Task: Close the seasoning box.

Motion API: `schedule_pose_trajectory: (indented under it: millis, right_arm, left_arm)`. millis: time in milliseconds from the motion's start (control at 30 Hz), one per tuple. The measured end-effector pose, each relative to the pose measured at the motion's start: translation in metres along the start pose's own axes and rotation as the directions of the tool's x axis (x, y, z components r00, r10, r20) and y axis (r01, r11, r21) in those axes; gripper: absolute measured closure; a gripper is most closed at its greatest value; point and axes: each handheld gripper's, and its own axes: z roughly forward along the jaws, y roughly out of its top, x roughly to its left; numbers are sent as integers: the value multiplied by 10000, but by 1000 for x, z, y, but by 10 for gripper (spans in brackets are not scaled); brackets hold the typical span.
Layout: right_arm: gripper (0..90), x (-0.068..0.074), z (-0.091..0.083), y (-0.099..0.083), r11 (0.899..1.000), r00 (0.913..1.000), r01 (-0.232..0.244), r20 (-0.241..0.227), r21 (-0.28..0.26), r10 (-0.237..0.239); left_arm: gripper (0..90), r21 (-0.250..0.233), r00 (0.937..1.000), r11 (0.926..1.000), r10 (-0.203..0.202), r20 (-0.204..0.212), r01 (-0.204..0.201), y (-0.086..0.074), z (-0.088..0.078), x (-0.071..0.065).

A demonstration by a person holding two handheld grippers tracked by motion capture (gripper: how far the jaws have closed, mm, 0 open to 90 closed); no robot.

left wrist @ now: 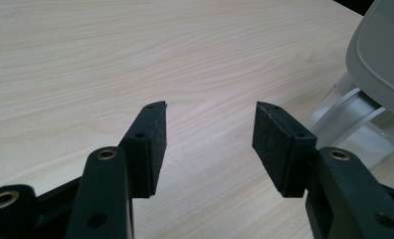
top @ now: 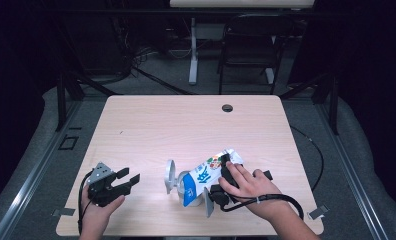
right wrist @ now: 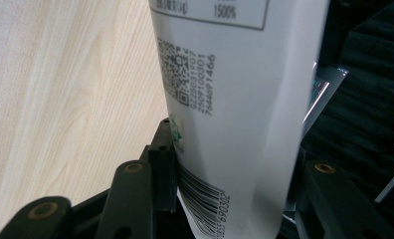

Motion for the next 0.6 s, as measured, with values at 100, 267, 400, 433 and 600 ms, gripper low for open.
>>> schedule_pose_trajectory:
  millis: [100, 267, 400, 433, 600]
  right_arm:
    - [575, 0, 0, 0, 10000, 10000, -1, 31, -4, 1]
    - [582, 1, 0, 0, 10000, 10000, -1, 46, -2, 1]
    - [585, 0, 0, 0, 10000, 10000, 58, 70, 17, -58]
    - [587, 0, 0, 1, 10000, 9999, 71, 77, 17, -72]
    - [592, 0, -1, 0, 10000, 9999, 61, 81, -4, -61]
  left_arm:
    - [478, -4, 10000, 10000, 2, 0, -2, 0, 0, 0]
    - [478, -12, 10000, 10000, -3, 6, 3, 0, 0, 0]
    - [478, 1, 10000, 10000, 0, -5, 0, 0, 0, 0]
    - [478, 0, 10000, 10000, 2, -8, -2, 0, 0, 0]
    - [478, -4, 10000, 10000, -15, -3, 15, 0, 0, 0]
